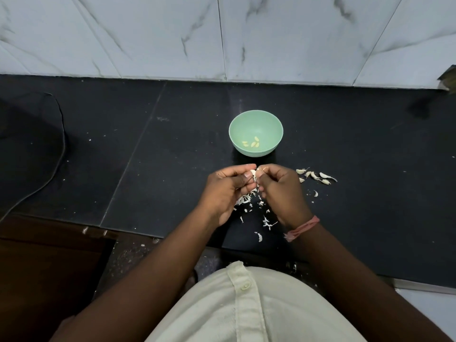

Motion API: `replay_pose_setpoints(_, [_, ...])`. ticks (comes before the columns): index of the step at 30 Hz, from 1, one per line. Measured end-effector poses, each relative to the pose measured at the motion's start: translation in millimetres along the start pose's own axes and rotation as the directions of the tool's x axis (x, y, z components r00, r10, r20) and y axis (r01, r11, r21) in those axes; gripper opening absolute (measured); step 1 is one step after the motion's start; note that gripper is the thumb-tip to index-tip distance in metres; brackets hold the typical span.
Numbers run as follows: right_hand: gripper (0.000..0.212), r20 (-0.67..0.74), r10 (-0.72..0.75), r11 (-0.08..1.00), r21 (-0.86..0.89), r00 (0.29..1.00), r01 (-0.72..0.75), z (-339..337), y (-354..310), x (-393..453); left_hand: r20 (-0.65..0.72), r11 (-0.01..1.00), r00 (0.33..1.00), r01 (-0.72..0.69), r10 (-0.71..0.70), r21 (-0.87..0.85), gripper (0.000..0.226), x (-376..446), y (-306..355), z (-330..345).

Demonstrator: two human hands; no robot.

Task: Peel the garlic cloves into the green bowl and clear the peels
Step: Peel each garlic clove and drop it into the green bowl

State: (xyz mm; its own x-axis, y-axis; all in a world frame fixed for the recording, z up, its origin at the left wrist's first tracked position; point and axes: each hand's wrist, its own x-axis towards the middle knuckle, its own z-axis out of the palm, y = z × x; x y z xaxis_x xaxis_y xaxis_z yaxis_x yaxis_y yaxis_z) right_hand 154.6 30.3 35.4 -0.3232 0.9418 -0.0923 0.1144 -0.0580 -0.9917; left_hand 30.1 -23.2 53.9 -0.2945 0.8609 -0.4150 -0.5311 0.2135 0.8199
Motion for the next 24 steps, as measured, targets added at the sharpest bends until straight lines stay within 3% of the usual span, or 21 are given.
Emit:
replay_pose_setpoints(3, [0.018,0.156,0.184,0.924,0.309,0.97,-0.225,-5,-5,0,0.047,0.999,0.997,0.053,-0.053,0.014,0.024,2,9,-3])
replay_pose_setpoints(7, [0.02,0.292,0.29,0.826,0.405,0.911,-0.393,-7,-8,-2,0.096,0.996,0.992,0.076,-0.08,0.048,0.023,2,10,-6])
replay_pose_setpoints(14, [0.02,0.438,0.437,0.634,0.469,0.786,-0.614,-6,-11,-3,0.111,0.993,0.993,-0.039,0.026,0.116,0.022,0,6,-10])
replay_pose_setpoints(16, [0.021,0.359,0.416,0.722,0.428,0.835,-0.544,-5,-9,-5,0.095,0.994,0.995,-0.042,0.032,0.105,0.021,-1,4,-11])
replay_pose_setpoints(19, [0.015,0.091,0.194,0.971,0.125,0.977,-0.205,-5,-3,-5,0.047,0.998,0.999,-0.003,0.0,0.058,0.021,-1,3,-13])
replay_pose_setpoints(21, [0.018,0.018,0.068,0.998,0.014,0.998,-0.069,-3,-2,-6,0.002,1.0,1.0,0.006,-0.006,0.015,0.02,-1,1,-13])
replay_pose_setpoints(24, [0.034,0.02,-0.06,0.996,-0.068,0.998,0.062,3,1,-9,-0.043,0.999,0.999,0.014,-0.016,-0.038,0.021,0,-1,-13])
